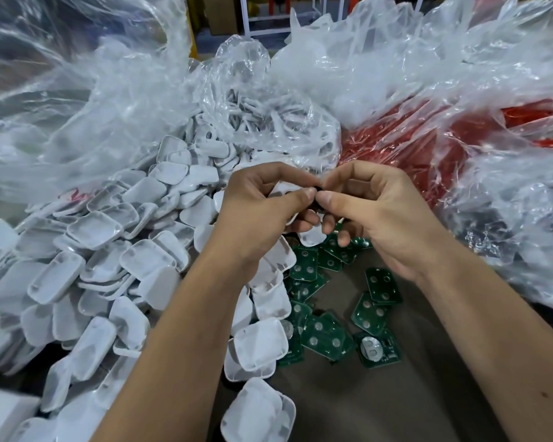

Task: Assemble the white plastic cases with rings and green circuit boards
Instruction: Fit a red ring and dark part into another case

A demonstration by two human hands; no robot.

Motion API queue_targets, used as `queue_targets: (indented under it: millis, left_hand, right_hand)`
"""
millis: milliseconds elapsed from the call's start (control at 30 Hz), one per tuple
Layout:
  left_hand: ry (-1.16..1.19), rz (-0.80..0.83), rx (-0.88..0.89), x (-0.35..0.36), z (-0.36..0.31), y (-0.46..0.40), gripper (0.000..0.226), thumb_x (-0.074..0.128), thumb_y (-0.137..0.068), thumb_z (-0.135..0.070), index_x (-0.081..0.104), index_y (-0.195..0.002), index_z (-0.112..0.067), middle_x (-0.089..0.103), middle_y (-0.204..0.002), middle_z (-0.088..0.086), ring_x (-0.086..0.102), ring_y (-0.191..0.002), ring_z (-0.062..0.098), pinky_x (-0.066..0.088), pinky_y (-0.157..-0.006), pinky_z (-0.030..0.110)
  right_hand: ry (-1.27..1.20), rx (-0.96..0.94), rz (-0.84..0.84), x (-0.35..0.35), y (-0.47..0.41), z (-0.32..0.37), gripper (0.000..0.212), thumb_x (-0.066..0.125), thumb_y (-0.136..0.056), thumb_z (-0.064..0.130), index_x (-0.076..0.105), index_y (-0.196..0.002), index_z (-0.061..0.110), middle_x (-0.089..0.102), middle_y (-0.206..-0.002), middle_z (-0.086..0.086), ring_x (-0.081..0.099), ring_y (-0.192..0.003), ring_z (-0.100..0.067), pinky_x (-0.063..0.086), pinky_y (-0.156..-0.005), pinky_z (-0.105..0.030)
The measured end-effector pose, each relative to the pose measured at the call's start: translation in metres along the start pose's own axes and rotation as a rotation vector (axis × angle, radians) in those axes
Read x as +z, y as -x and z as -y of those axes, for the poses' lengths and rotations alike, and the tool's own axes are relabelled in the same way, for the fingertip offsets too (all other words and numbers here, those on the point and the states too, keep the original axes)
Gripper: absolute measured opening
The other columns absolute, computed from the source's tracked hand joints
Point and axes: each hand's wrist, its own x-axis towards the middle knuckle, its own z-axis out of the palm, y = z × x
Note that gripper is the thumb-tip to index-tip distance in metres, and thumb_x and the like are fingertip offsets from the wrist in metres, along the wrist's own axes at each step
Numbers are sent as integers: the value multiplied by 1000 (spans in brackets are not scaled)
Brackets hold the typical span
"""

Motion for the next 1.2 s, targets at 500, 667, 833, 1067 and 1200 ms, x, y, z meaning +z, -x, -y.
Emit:
queue_targets:
  millis: [500,667,833,1067,1200]
  left_hand:
    - [303,7,-119,16,5,-6,37,49,-96,13,71,-116,-9,77,-105,17,73,-76,21,61,-70,27]
    - [160,-28,-123,19,11,-7,27,83,-82,-5,71,-106,-11,67,-78,5,55,-64,12,46,-55,21]
    - [201,-63,-134,20,9,-7,16,73,-92,-8,59,-86,-13,53,-68,1,38,-50,10,31,-43,19]
    - [319,-74,-137,19,6,-5,50,31,-112,-38,65,-94,-7,60,-71,7,38,-45,13,22,-42,22]
    - [243,-116,-77,19,8,-8,59,28,-113,-42,74,-90,-13,58,-75,10,40,-49,12,26,-43,23]
  right_hand:
    - [616,-387,-764,-28,-13,47,17,53,-106,21,65,-97,13,59,-76,11,49,-55,2,37,-55,-9]
    - [967,-93,-1131,-83,-21,59,25,57,-100,15,73,-119,13,75,-115,-7,70,-104,-22,44,-86,-18]
    - [1170,86,-801,-89,-21,51,28,79,-92,22,76,-117,9,76,-108,-18,71,-92,-32,55,-84,-38]
    - [1260,-83,-613,-64,-35,38,21,81,-88,9,78,-109,8,76,-105,-20,72,-93,-35,46,-78,-30]
    - [1229,-225,-699,-63,-34,34,14,76,-90,9,81,-103,10,78,-100,-16,71,-87,-31,42,-74,-24]
